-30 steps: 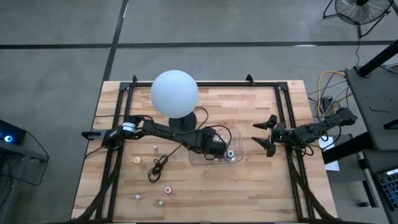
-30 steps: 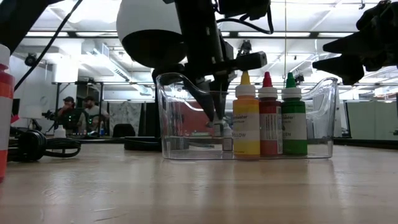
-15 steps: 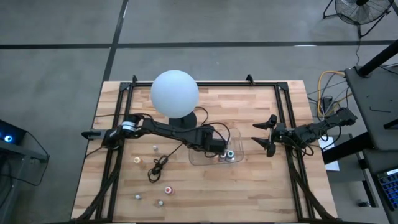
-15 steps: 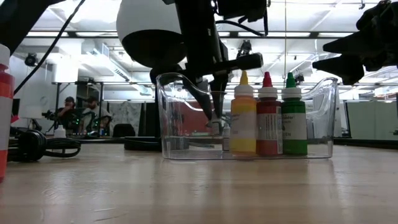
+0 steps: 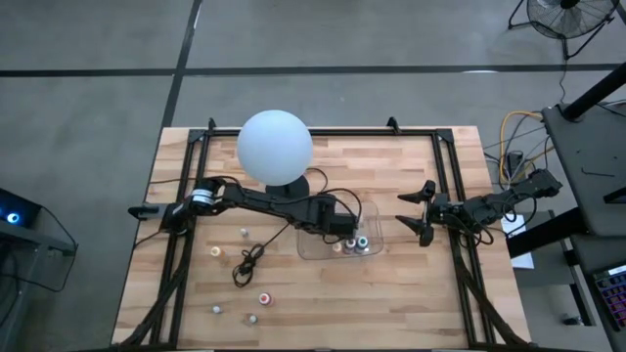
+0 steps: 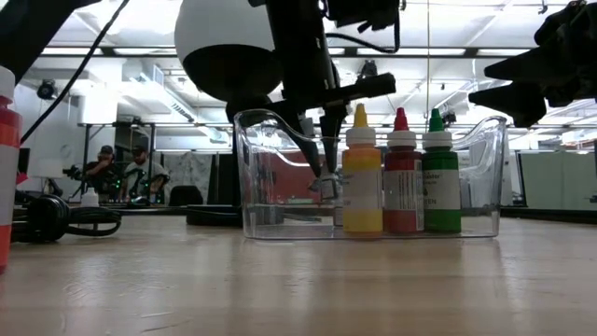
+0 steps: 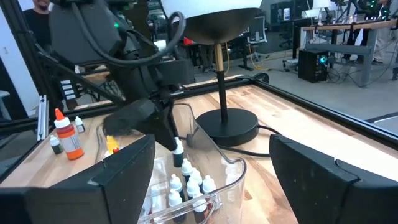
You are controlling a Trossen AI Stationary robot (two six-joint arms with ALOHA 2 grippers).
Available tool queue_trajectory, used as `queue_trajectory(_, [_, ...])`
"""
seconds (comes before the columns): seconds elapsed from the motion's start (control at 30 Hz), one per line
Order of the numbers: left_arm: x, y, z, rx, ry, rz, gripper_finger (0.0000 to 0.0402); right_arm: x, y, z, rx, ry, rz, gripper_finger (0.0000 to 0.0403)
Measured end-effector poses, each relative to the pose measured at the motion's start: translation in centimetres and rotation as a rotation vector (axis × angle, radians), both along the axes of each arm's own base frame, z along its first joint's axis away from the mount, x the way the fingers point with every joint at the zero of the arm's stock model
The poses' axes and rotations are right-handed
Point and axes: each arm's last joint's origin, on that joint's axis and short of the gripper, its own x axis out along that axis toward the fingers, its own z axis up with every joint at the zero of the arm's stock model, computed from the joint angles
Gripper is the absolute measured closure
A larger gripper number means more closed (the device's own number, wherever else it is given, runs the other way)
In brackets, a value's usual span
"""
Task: Pick & Place food coloring
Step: Put the small blue food coloring bottle into the transparent bin
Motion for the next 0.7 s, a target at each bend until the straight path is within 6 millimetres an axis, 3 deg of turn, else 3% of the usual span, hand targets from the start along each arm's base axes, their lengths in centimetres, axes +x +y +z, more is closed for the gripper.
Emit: queue_trajectory(0.7, [-0.42,0.61,-0.99,0.036,0.042,0.082,0.0376,0.00,0.00,0.00,0.000,0.000,0.000,0.0104])
